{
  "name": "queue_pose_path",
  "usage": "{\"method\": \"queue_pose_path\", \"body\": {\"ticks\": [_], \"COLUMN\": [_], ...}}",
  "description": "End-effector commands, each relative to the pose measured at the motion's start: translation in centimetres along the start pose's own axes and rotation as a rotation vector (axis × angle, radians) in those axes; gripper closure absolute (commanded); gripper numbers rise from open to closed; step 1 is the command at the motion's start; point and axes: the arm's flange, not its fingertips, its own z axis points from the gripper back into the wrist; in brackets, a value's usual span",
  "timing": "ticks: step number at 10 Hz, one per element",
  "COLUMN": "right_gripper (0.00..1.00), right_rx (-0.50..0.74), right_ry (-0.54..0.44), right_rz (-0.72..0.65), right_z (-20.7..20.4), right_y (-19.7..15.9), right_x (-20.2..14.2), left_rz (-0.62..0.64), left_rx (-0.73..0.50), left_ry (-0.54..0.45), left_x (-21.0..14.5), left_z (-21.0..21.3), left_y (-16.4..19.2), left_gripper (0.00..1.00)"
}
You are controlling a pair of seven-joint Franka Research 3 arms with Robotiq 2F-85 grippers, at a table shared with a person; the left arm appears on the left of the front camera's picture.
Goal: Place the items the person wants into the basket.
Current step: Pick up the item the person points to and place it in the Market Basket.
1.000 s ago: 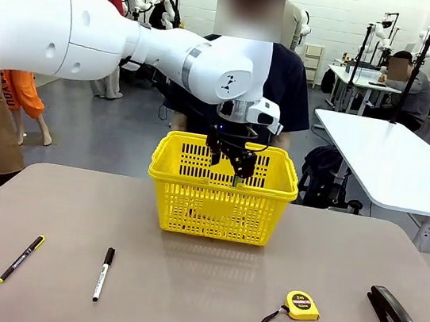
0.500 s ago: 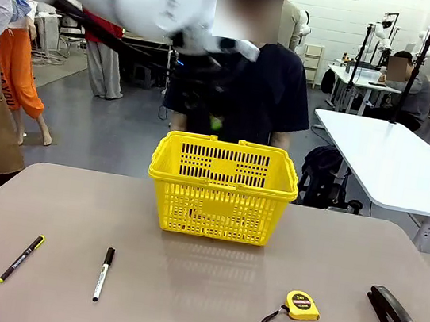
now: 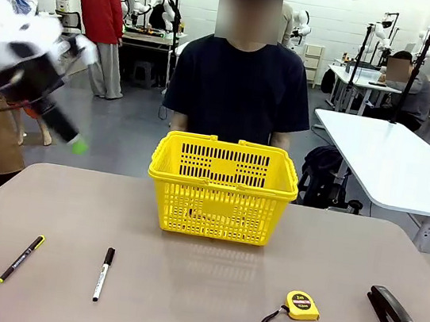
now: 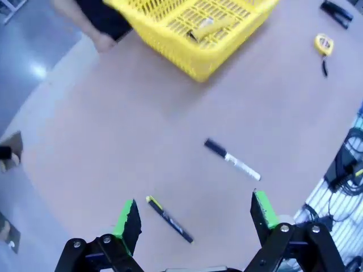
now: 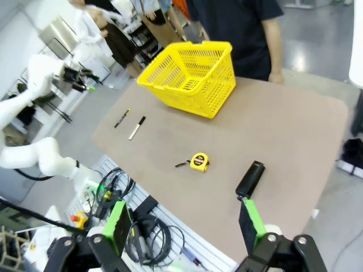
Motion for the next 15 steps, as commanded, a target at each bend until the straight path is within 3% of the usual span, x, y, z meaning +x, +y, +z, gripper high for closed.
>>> {"method": "queue_pose_path", "body": {"ticks": [1,3,4,9,10,11,13,15], "right_gripper": [0.00,0.00,0.00,0.00,0.00,0.00,0.00,0.00], "right_rx": [0.014,0.014,0.014,0.014,0.014,0.014,0.014,0.014], "right_ry": [-0.015,-0.015,-0.015,-0.015,-0.015,-0.015,-0.015,-0.015], "right_rz": [0.016,0.016,0.016,0.016,0.016,0.016,0.016,0.016], "right_z": [0.1,0.1,0.1,0.1,0.1,0.1,0.1,0.1], "right_y": [0.1,0.1,0.1,0.1,0.1,0.1,0.1,0.1], "right_x": [0.1,0.1,0.1,0.1,0.1,0.1,0.1,0.1], "left_rz": [0.029,0.051,0.027,0.040,-0.060,-0.123,-0.218,-0.306], "left_rx": [0.036,0.122,0.018,0.036,-0.130,-0.189,-0.232,-0.285], "left_ry": [0.034,0.108,0.035,0.050,-0.074,-0.184,-0.350,-0.428], "left_x": [-0.7,0.4,-2.2,-1.8,-2.0,-2.8,-4.6,-7.3], "left_z": [-0.1,-0.1,-0.7,-0.6,4.1,7.7,13.1,17.0], "left_y": [0.2,-0.4,0.6,0.6,2.9,5.1,9.0,14.0], "left_gripper": [0.00,0.00,0.00,0.00,0.00,0.00,0.00,0.00]}}
